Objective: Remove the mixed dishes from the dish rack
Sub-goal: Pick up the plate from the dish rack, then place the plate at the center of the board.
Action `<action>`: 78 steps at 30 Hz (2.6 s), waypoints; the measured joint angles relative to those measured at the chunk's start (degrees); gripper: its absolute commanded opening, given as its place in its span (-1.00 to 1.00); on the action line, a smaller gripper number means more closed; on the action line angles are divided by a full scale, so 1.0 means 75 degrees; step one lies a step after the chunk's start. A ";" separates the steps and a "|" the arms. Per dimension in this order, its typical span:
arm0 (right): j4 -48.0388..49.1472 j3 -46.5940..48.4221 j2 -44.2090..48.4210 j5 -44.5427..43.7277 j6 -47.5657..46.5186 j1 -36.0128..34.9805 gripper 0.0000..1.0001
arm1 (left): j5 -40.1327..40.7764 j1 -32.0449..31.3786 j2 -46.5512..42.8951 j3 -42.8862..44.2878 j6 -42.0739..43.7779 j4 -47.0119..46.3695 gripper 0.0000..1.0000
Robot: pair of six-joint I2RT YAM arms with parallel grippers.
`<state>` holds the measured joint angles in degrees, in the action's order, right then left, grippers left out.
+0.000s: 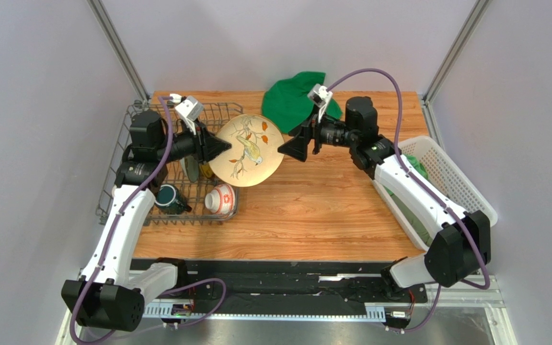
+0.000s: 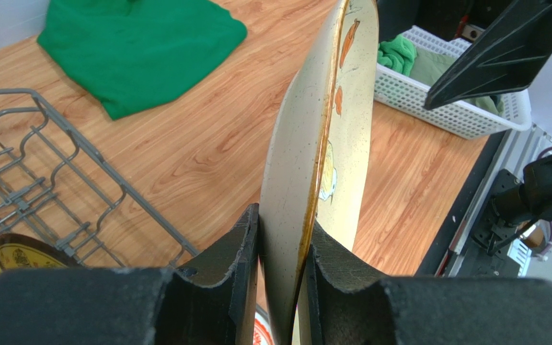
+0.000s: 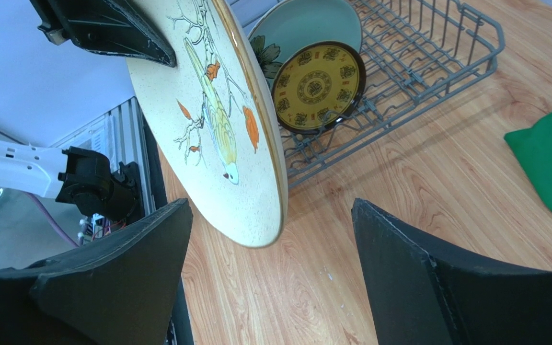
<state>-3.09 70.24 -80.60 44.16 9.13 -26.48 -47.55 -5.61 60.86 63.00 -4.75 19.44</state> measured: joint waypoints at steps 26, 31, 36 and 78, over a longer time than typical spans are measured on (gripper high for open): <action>-0.0029 0.0871 -0.1405 0.0796 -0.1078 -0.0944 -0.50 | -0.0918 -0.0119 0.0093 -0.0326 0.0224 -0.0309 -1.00; -0.0131 0.0874 -0.1408 0.1043 -0.1256 -0.0944 -0.87 | -0.0868 -0.0125 0.0096 -0.0326 0.0425 -0.0335 -1.00; -0.0137 0.0877 -0.1408 0.1070 -0.1367 -0.0889 -1.00 | -0.0775 -0.0146 0.0087 -0.0332 0.0525 -0.0347 -0.63; -0.0985 0.0962 -0.4523 0.0860 0.0417 0.1923 -1.00 | 0.1072 -0.0184 -0.0769 -0.0329 0.0801 -0.0519 0.56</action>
<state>-10.48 77.45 -114.52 50.61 12.25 -12.05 -39.51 -6.98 55.09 60.53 1.26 15.55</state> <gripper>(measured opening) 0.267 0.780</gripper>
